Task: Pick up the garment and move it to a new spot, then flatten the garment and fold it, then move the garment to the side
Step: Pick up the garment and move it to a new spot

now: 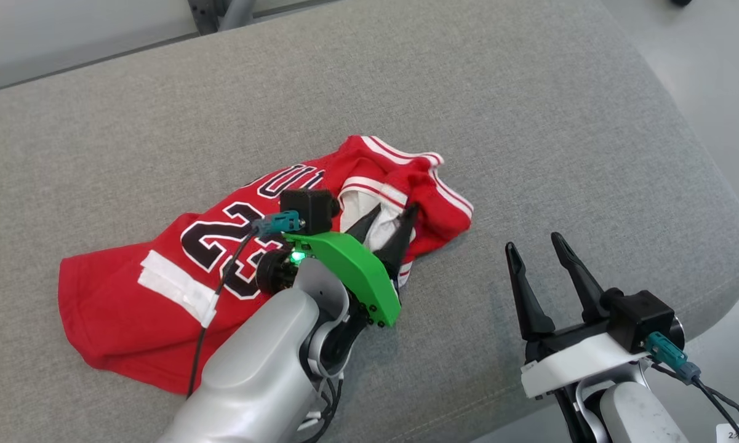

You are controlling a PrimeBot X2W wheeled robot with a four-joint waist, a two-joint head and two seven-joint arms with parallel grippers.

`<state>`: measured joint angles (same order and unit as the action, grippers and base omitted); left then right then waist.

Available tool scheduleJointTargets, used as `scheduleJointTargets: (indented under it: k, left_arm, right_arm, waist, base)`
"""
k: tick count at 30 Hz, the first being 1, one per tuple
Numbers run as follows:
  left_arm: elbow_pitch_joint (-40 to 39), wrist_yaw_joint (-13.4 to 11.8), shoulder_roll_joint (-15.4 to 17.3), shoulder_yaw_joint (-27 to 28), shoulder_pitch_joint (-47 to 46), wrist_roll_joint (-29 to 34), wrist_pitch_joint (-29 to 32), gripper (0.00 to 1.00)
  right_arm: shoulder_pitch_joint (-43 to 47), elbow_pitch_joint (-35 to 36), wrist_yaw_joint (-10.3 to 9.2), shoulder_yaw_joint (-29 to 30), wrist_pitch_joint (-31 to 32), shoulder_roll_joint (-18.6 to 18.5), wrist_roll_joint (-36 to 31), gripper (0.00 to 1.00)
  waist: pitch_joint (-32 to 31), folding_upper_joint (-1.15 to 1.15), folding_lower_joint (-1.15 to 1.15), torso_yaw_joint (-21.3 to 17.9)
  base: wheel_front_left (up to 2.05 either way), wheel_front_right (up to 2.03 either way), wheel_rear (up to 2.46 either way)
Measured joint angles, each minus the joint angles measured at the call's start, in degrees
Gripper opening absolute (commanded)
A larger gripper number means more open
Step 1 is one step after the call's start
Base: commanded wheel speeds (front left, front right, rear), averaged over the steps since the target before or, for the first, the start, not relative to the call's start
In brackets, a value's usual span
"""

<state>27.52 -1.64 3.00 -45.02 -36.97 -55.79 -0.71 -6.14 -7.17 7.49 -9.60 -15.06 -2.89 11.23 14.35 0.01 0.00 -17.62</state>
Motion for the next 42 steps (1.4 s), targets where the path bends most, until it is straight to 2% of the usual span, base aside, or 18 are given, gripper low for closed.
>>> scheduleJointTargets:
  k: [2, 4, 7, 10, 15, 18, 21, 25, 27, 30, 36, 42]
  left_arm:
    - [2.0, 1.65, -0.02, -2.81, -0.14, -1.96, 0.31, 1.0]
    - [1.08, 2.1, 0.0, -4.61, -0.4, -4.59, 0.67, 1.0]
    - [-4.31, 2.98, -0.05, -6.93, -0.21, -11.47, 1.3, 1.0]
    - [-9.95, 2.96, -0.11, -9.4, 0.63, -15.6, 1.65, 1.0]
    - [-19.07, 2.6, 0.01, -10.82, 3.58, -18.64, 0.68, 1.0]
    - [-23.18, 1.42, 3.69, -10.89, 4.53, -14.51, -2.24, 1.0]
    - [-24.4, -2.01, 9.44, -9.07, 6.98, -9.83, -7.32, 1.0]
    - [-24.18, -6.53, 16.7, -7.94, 9.06, 0.32, -12.81, 1.0]
    - [-23.8, -7.83, 18.49, -5.52, 12.42, 0.56, -13.6, 1.0]
    - [-23.2, -9.24, 20.92, -2.22, 15.62, 4.26, -14.12, 1.0]
    - [-23.53, -10.36, 20.79, 9.92, 26.35, 13.15, -14.33, 1.0]
    - [-23.26, -8.4, 17.07, 21.4, 35.48, 22.36, -14.34, 1.0]
  right_arm:
    - [-0.13, -0.09, 0.0, 0.02, 0.01, 0.02, 0.21, 1.0]
    - [-0.37, -0.19, 0.0, 0.38, 0.01, 0.07, 0.21, 1.0]
    - [-0.38, -0.64, 0.0, 0.96, 0.01, 0.03, 0.1, 1.0]
    - [-0.28, -0.96, 0.0, 1.44, 0.01, 0.08, -0.38, 1.0]
    - [0.44, -1.49, 0.0, 2.34, 0.01, 0.09, -1.11, 1.0]
    - [1.37, -1.53, 0.0, 3.02, 0.01, 0.07, -1.6, 1.0]
    - [2.19, -0.98, 0.0, 4.01, 0.01, 0.09, -2.35, 1.0]
    - [3.94, 0.66, 0.0, 5.99, 0.01, 0.07, -3.9, 1.0]
    - [4.33, 1.53, 0.0, 6.9, 0.01, 0.07, -4.66, 1.0]
    - [4.55, 2.1, 0.0, 7.94, 0.01, 0.1, -6.0, 1.0]
    - [6.44, 2.72, 0.0, 9.71, 0.0, 0.08, -8.2, 1.0]
    - [7.8, 2.48, 0.01, 10.69, 0.01, 0.09, -9.54, 1.0]
  waist:
    - [1.52, 0.0, 0.0, -0.61]
    - [2.12, 0.0, 0.0, -0.62]
    - [2.24, 0.0, 0.0, 0.05]
    - [1.8, 0.0, 0.0, 1.06]
    - [-0.39, 0.0, 0.0, 3.14]
    - [-1.94, 0.0, 0.0, 4.44]
    - [-3.35, 0.0, 0.0, 5.87]
    - [-5.1, 0.0, 0.0, 7.95]
    - [-5.69, -0.01, 0.0, 9.16]
    - [-6.35, 0.0, 0.0, 10.97]
    - [-7.59, 0.0, 0.0, 14.22]
    - [-8.81, 0.0, 0.0, 16.81]
  base:
    - [0.0, 0.0, 0.0]
    - [0.0, 0.0, 0.0]
    - [0.0, 0.0, 0.0]
    - [0.0, 0.0, 0.0]
    - [0.0, 0.0, 0.0]
    - [0.0, 0.0, 0.0]
    - [0.0, 0.0, 0.0]
    - [0.0, 0.0, 0.0]
    - [0.0, 0.0, 0.0]
    - [0.0, 0.0, 0.0]
    - [0.0, 0.0, 0.0]
    - [0.0, 0.0, 0.0]
